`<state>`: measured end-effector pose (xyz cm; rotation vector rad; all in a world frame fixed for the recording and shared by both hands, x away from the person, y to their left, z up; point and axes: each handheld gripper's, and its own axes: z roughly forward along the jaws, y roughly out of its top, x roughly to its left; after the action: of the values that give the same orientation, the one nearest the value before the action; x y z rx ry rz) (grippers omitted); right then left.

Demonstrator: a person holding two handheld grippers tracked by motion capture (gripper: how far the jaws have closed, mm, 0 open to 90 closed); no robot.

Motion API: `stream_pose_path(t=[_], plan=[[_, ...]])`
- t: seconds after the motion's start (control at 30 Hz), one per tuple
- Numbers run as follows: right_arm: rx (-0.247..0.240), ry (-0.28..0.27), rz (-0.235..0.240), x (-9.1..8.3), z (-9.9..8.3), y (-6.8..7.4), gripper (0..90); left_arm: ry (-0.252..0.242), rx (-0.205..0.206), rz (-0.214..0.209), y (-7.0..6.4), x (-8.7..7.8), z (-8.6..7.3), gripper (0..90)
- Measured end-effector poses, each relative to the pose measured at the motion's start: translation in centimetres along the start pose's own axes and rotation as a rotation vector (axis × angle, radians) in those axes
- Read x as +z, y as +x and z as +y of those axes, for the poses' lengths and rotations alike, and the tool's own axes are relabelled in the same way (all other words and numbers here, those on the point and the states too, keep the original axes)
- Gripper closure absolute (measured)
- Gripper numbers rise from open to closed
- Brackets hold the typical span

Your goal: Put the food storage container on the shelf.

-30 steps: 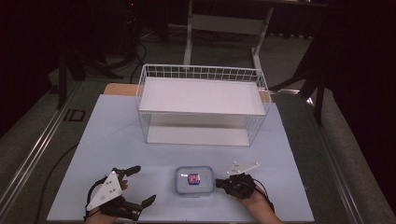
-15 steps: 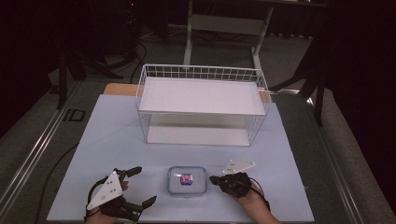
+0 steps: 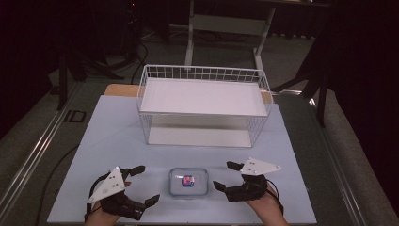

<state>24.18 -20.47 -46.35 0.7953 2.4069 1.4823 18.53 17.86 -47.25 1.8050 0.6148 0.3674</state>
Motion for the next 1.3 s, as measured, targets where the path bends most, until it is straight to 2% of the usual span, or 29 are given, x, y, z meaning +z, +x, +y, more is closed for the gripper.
stream_pose_path(t=[0.07, 0.13, 0.17, 0.23, 0.27, 0.3, 0.33, 0.37, 0.4, 0.47, 0.53, 0.6, 0.67, 0.77, 0.8, 0.87, 0.9, 0.93, 0.97, 1.03, 1.1, 1.13, 1.2, 1.23, 1.3], plan=[[-0.007, -0.012, -0.018, -0.2, 0.2, 0.3, 11.9, 0.021, -0.015, -0.013, -0.3, 0.1, 0.6, 2.5], [-0.037, -0.02, -0.073, -0.4, 0.5, 0.7, 12.1, 0.032, -0.029, -0.033, -0.4, 0.2, 1.1, 2.5], [-0.05, -0.026, -0.091, -0.5, 0.6, 1.0, 14.6, 0.027, -0.052, -0.053, -0.4, 0.2, 1.3, 2.5], [-0.054, -0.021, -0.09, -0.6, 0.8, 1.1, 15.2, 0.033, -0.075, -0.068, -0.3, 0.3, 1.9, 2.5], [-0.047, -0.032, -0.078, -0.7, 0.9, 1.1, 17.2, 0.034, -0.101, -0.084, -0.1, 0.4, 2.2, 2.5], [-0.019, -0.032, -0.049, -0.8, 0.9, 1.1, 19.4, 0.035, -0.125, -0.093, 0.1, 0.5, 2.4, 2.5], [-0.01, -0.013, -0.017, -0.7, 1.0, 1.0, 19.8, 0.036, -0.135, -0.094, 0.3, 0.6, 2.5, 2.5], [-0.003, -0.013, -0.005, -0.8, 1.0, 1.0, 19.8, 0.044, -0.139, -0.09, 0.4, 0.7, 2.6, 2.5], [-0.01, -0.037, -0.018, -0.8, 1.0, 1.0, 19.8, 0.056, -0.133, -0.076, 0.5, 0.9, 2.6, 2.5], [-0.02, -0.015, -0.048, -0.7, 1.2, 1.2, 19.7, 0.074, -0.151, -0.078, 0.7, 1.4, 2.6, 2.5], [0.03, -0.015, -0.013, -0.6, 1.3, 1.1, 18.1, 0.11, -0.192, -0.082, 0.9, 2.1, 2.4, 2.5], [0.089, 0.022, -0.02, -0.3, 1.5, 0.7, 15.8, 0.138, -0.263, -0.092, 1.3, 2.9, 1.9, 2.5], [0.175, 0.031, 0.004, 0.1, 1.4, 0.2, 13.2, 0.179, -0.332, -0.095, 1.8, 3.6, 1.4, 2.5], [0.266, 0.09, -0.018, 1.1, 1.1, -0.2, 13.2, 0.228, -0.413, -0.101, 2.4, 4.7, 0.5, 2.5], [0.313, 0.108, 0.014, 1.4, 0.8, -0.5, 13.2, 0.247, -0.433, -0.097, 2.6, 5.0, 0.3, 2.5], [0.383, 0.145, 0.04, 2.1, 0.4, -0.8, 13.7, 0.263, -0.499, -0.111, 3.0, 5.5, -0.4, 2.5], [0.415, 0.162, 0.07, 2.5, 0.0, -0.9, 13.7, 0.27, -0.532, -0.12, 3.2, 5.8, -0.7, 2.5], [0.437, 0.174, 0.076, 2.8, -0.3, -1.0, 13.8, 0.268, -0.555, -0.125, 3.3, 5.9, -0.9, 2.6], [0.451, 0.179, 0.079, 3.0, -0.5, -1.1, 14.6, 0.269, -0.601, -0.126, 3.6, 6.2, -1.2, 2.6], [0.511, 0.203, 0.098, 3.7, -0.9, -1.4, 15.3, 0.268, -0.657, -0.118, 4.1, 6.4, -1.7, 2.7], [0.559, 0.209, 0.119, 4.1, -1.3, -1.7, 19.5, 0.293, -0.671, -0.122, 4.3, 6.8, -2.0, 4.7], [0.592, 0.22, 0.116, 4.3, -1.4, -1.8, 20.2, 0.306, -0.684, -0.106, 4.2, 7.0, -2.1, 4.7], [0.65, 0.224, 0.134, 4.8, -1.7, -2.2, 22.8, 0.321, -0.731, -0.116, 4.3, 7.3, -2.4, 4.9], [0.674, 0.228, 0.138, 5.0, -1.8, -2.3, 23.1, 0.322, -0.746, -0.106, 4.3, 7.4, -2.5, 6.1], [0.698, 0.24, 0.142, 5.4, -2.1, -2.6, 24.0, 0.33, -0.772, -0.114, 4.5, 7.6, -2.7, 6.3]])
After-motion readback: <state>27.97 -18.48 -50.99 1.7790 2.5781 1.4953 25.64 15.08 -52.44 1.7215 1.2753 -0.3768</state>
